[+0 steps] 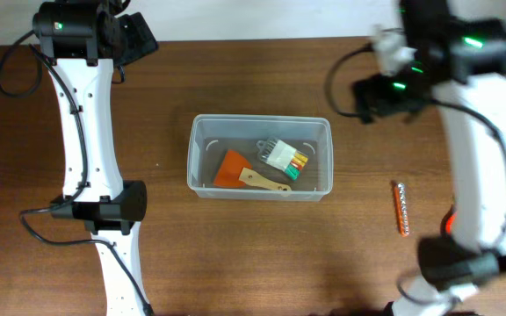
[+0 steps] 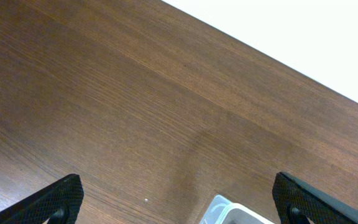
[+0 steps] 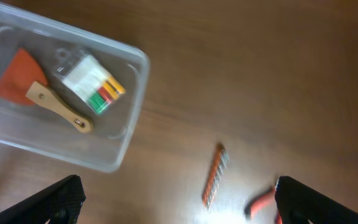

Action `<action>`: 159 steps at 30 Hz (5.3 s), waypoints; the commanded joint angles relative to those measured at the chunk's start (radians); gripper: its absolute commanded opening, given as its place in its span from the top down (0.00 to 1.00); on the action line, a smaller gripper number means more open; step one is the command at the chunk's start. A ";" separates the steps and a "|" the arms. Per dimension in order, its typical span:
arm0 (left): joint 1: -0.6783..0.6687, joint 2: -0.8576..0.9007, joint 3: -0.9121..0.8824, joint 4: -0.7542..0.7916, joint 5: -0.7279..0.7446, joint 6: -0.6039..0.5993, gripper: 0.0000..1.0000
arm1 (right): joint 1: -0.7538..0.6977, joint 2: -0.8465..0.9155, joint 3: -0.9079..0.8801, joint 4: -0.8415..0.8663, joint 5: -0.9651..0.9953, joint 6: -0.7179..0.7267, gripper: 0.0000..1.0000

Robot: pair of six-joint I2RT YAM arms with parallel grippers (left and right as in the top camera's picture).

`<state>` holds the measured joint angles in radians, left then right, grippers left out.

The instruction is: Pack container

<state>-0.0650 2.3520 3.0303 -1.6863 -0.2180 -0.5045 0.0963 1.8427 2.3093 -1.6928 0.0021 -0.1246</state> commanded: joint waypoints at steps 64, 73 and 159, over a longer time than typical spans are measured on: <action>0.001 -0.024 0.011 -0.001 -0.008 0.009 0.01 | -0.776 -0.041 -1.234 0.798 -0.059 0.119 0.01; 0.001 -0.024 0.011 -0.001 -0.008 0.009 0.01 | -0.777 -0.041 -1.234 0.846 -0.008 0.021 0.01; 0.001 -0.024 0.011 -0.001 -0.007 0.009 0.01 | -0.595 0.012 -1.234 0.905 0.044 0.241 0.01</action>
<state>-0.0650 2.3520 3.0303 -1.6867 -0.2176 -0.5045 -0.4957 1.8317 1.0805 -0.7979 0.0616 0.1230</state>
